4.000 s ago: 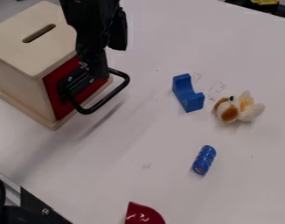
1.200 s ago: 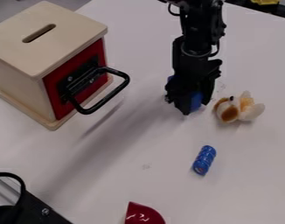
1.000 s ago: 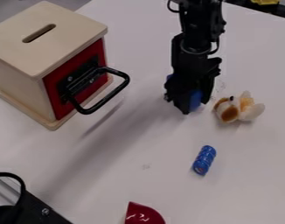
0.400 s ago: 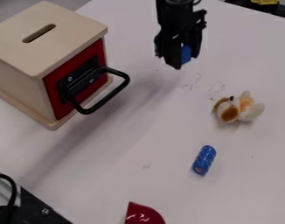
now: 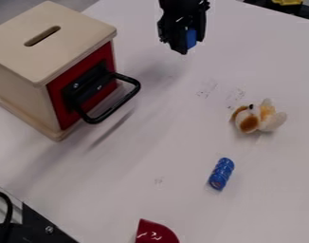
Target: Move the blue toy to the upper of the table
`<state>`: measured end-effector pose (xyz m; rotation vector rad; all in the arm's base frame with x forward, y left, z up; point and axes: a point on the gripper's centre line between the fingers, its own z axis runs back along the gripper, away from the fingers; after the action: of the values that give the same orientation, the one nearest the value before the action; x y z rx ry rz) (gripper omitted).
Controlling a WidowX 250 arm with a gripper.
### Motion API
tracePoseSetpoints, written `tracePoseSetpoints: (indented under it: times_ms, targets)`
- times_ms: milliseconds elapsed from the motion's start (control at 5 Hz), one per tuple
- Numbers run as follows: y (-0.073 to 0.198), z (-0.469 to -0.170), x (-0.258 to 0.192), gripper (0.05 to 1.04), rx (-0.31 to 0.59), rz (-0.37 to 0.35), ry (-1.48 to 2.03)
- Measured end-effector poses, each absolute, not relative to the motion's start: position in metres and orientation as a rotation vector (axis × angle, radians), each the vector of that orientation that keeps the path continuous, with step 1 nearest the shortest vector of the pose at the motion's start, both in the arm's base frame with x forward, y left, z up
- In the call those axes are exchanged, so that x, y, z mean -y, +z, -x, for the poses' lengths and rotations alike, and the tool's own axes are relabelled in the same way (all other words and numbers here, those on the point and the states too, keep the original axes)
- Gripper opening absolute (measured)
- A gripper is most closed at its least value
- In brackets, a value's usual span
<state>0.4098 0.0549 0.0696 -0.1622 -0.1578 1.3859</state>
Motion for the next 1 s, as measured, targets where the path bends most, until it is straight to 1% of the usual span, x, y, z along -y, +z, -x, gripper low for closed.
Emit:
tracePoseSetpoints:
  times_ms: [400, 600, 800, 1000]
  targets:
    - [0.046, -0.428, -0.073, 0.593, 0.143, 0.149, 1.427]
    - [0.031, -0.438, -0.075, 0.593, 0.117, 0.161, 1.447]
    - [0.021, -0.441, -0.079, 0.593, 0.094, 0.159, 1.461]
    - [0.011, -0.441, -0.080, 0.663, 0.067, 0.135, 1.459]
